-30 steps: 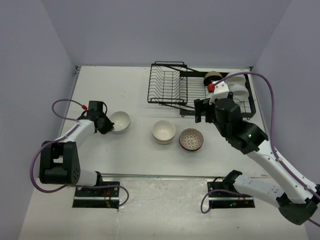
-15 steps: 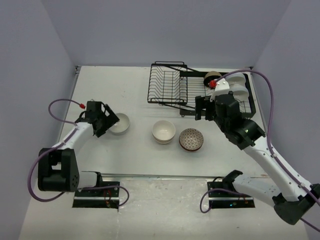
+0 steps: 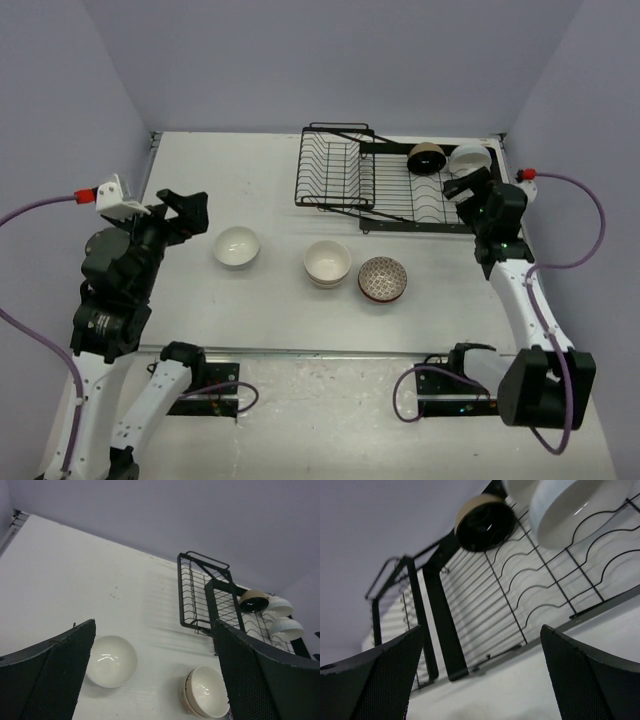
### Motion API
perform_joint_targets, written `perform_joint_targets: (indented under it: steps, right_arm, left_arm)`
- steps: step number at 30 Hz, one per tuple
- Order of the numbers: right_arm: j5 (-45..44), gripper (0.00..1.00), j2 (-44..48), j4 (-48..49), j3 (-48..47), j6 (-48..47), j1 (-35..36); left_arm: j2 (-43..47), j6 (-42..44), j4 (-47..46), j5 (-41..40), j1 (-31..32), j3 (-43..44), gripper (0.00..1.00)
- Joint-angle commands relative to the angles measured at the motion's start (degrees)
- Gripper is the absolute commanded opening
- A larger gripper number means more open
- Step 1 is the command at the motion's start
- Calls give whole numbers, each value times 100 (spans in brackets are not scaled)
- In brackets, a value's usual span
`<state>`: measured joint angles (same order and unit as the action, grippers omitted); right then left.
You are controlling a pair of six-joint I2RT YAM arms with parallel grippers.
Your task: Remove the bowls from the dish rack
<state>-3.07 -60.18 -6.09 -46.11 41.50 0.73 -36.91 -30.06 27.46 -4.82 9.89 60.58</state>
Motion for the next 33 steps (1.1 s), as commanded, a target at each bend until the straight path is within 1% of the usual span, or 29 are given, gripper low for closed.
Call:
perform_joint_targets:
  steps: [1, 2, 4, 5, 8, 10, 11, 12, 14, 16, 18, 19, 21, 24, 27, 28, 30, 31, 33]
  right_arm:
    - [684, 99, -572, 1713, 198, 2225, -861]
    - [772, 99, -904, 1977, 260, 2510, -986]
    - [843, 99, -1205, 2626, 383, 3063, -1268]
    - [800, 99, -1441, 2735, 374, 3127, -1338]
    - [361, 99, -1767, 2885, 287, 3067, -1435]
    - [325, 99, -1970, 3069, 260, 3128, -1540]
    - [325, 97, -2223, 3183, 251, 3154, -1645]
    - [420, 95, -2382, 3567, 217, 3163, -1699]
    - [875, 90, -2743, 4043, 155, 3137, -1865]
    - [983, 87, -3191, 4562, 111, 3259, -1936]
    - [1150, 81, -3473, 4722, -20, 3356, -2024]
    - [1160, 80, -3700, 4739, -56, 3391, -2042]
    - [1177, 78, -3886, 4992, -126, 3365, -2094]
    - [1335, 69, -4185, 5450, -214, 3286, -2121]
    - [1432, 63, -4396, 5853, -223, 3295, -2130]
    - [1458, 57, -4492, 5986, -215, 3295, -2130]
    - [1537, 51, -4590, 6303, -206, 3400, -2139]
    - [1564, 45, -4642, 6443, -197, 3426, -2156]
    - [1582, 42, -4766, 6690, -171, 3610, -2191]
  left_arm:
    - [69, 659, 840, -1441, 486, -432, 100]
    - [235, 703, 709, -1843, 870, -650, 100]
    - [437, 712, 550, -2250, 1163, -819, 100]
    - [465, 704, 541, -2573, 1321, -906, 100]
    - [535, 572, 541, -2805, 1410, -1021, 100]
    - [596, 528, 471, -2753, 1410, -1083, 100]
    - [605, 554, 436, -2657, 1410, -1127, 100]
    - [623, 554, 435, -2630, 1419, -1127, 100]
    - [632, 554, 435, -2621, 1471, -1127, 100]
    - [676, 537, 444, -2664, 1507, -1153, 100]
    - [711, 476, 453, -2717, 1525, -1162, 100]
    - [720, 458, 462, -2778, 1542, -1171, 100]
    - [737, 431, 479, -2814, 1577, -1171, 100]
    - [702, 458, 418, -2761, 1630, -1197, 100]
    - [658, 493, 339, -2638, 1639, -1250, 100]
    - [641, 493, 339, -2629, 1639, -1259, 100]
    - [632, 502, 339, -2647, 1639, -1250, 100]
    - [641, 502, 339, -2638, 1639, -1259, 100]
    - [623, 510, 339, -2638, 1639, -1259, 100]
